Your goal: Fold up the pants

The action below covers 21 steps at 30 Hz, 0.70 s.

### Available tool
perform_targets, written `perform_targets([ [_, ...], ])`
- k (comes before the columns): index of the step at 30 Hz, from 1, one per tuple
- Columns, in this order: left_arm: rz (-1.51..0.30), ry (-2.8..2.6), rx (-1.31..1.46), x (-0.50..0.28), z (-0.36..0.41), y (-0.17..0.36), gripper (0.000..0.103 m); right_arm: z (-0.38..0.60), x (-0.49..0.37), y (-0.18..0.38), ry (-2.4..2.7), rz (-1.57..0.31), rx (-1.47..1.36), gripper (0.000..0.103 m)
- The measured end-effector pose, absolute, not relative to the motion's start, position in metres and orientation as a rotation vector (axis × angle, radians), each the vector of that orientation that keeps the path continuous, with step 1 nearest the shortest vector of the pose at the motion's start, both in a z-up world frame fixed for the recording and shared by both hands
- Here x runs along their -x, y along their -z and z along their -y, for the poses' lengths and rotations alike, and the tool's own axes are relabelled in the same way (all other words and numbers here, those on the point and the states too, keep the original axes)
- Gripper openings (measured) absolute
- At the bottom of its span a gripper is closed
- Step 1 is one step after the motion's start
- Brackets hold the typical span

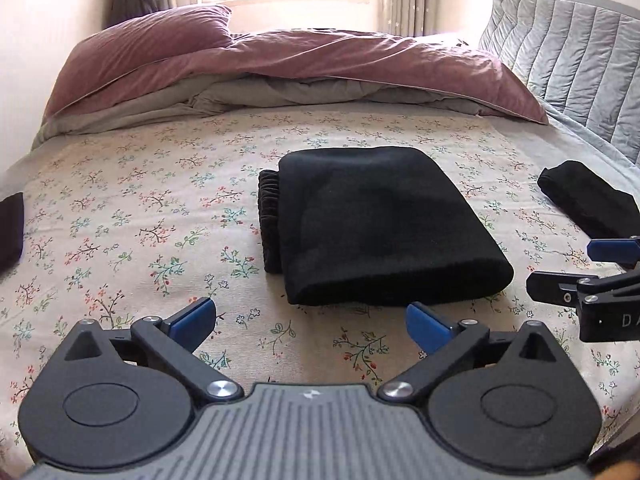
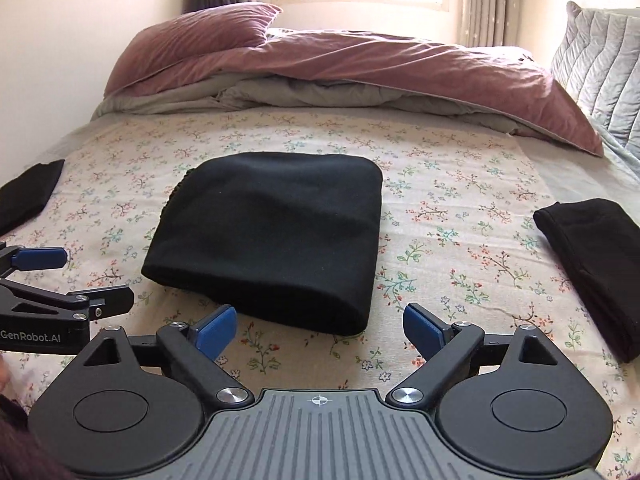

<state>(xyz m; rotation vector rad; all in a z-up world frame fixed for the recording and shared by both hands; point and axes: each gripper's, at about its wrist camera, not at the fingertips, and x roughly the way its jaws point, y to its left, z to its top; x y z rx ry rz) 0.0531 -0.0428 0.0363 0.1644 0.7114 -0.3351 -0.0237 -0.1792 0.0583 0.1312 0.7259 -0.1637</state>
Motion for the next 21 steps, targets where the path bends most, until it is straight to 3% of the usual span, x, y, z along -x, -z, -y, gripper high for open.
perform_targets([
  [21, -0.807, 0.215, -0.152, -0.060, 0.045, -0.011, 0.103, 0.182, 0.009, -0.028, 0.326, -0.781, -0.230, 0.100],
])
